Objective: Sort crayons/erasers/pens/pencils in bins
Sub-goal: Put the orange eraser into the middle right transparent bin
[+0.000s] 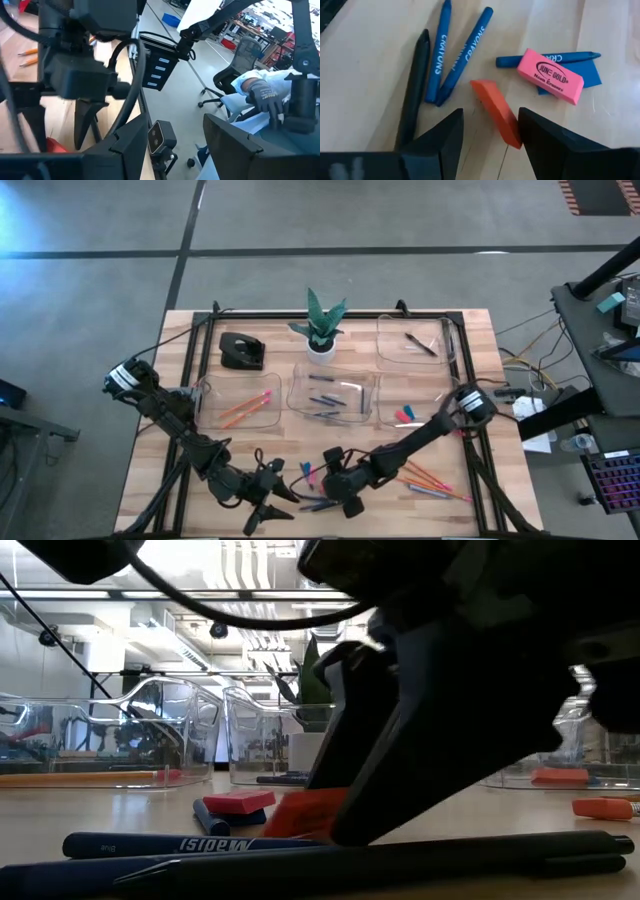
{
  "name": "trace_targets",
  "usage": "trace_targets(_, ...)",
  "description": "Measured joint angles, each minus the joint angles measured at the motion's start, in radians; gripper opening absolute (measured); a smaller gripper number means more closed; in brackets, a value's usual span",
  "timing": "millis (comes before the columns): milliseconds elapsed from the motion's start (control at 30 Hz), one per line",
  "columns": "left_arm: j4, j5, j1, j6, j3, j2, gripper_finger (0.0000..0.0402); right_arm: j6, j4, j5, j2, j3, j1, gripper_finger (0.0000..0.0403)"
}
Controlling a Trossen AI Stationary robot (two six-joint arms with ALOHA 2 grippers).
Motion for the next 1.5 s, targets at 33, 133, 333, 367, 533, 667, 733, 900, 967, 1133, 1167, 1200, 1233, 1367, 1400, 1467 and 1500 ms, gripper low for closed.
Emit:
trace_targets(33,0.0,0.0,0.0,0.0,0.0,0.0,0.0178,0.001,0.0,-0.004,0.009,0.006,-0.003,0.018)
trace_targets(133,-0.001,0.0,0.0,0.0,0.0,0.0,0.0178,0.0,-0.003,0.0,0.021,0.017,-0.009,0.0175)
trace_targets(333,-0.001,0.0,0.0,0.001,0.0,0.0,0.0178,0.007,-0.001,-0.014,0.021,0.017,-0.023,0.0165)
trace_targets(367,-0.001,0.0,0.0,0.001,0.0,0.0,0.0178,0.006,-0.001,-0.014,0.021,0.017,-0.023,0.0161)
trace_targets(533,-0.002,0.0,0.0,0.001,0.0,0.0,0.0178,0.028,-0.001,-0.006,0.021,0.017,-0.025,0.012)
trace_targets(667,-0.01,0.0,0.0,0.002,0.0,0.0,0.0178,0.06,-0.003,0.001,0.021,0.016,-0.026,0.0072)
trace_targets(733,-0.009,0.0,0.0,0.002,0.0,0.0,0.0178,0.075,-0.009,0.0,0.021,0.016,-0.025,0.0049)
trace_targets(900,-0.009,0.001,0.0,0.002,0.0,0.0,0.0178,0.104,-0.084,0.001,-0.008,0.016,-0.026,0.0018)
trace_targets(967,-0.01,0.001,0.0,0.008,0.0,0.0,0.0178,0.118,-0.144,0.006,-0.035,0.015,-0.027,0.0021)
trace_targets(1133,-0.034,0.002,0.0,0.009,0.0,0.0,0.0178,0.157,-0.308,0.11,-0.14,0.013,-0.026,0.0022)
trace_targets(1167,-0.034,0.003,0.0,0.009,0.0,0.0,0.0178,0.168,-0.35,0.146,-0.166,0.014,-0.026,0.0022)
trace_targets(1200,-0.034,0.005,0.0,0.009,0.0,0.0,0.0178,0.186,-0.397,0.183,-0.192,0.014,-0.025,0.0022)
trace_targets(1233,-0.034,0.005,0.0,0.01,0.0,0.0,0.0178,0.21,-0.441,0.217,-0.218,0.013,-0.024,0.0022)
trace_targets(1367,-0.036,0.005,0.002,0.01,0.0,0.0,0.0178,0.313,-0.644,0.348,-0.326,0.008,-0.025,0.0022)
trace_targets(1400,-0.037,0.004,0.002,0.011,0.0,0.0,0.0178,0.351,-0.705,0.383,-0.354,0.005,-0.025,0.0022)
trace_targets(1467,-0.038,0.004,0.002,0.024,0.0,0.0,0.0178,0.446,-0.834,0.439,-0.407,-0.008,-0.025,0.0022)
trace_targets(1500,-0.038,0.004,0.002,0.031,0.0,0.0,0.0178,0.504,-0.899,0.462,-0.432,-0.017,-0.025,0.0022)
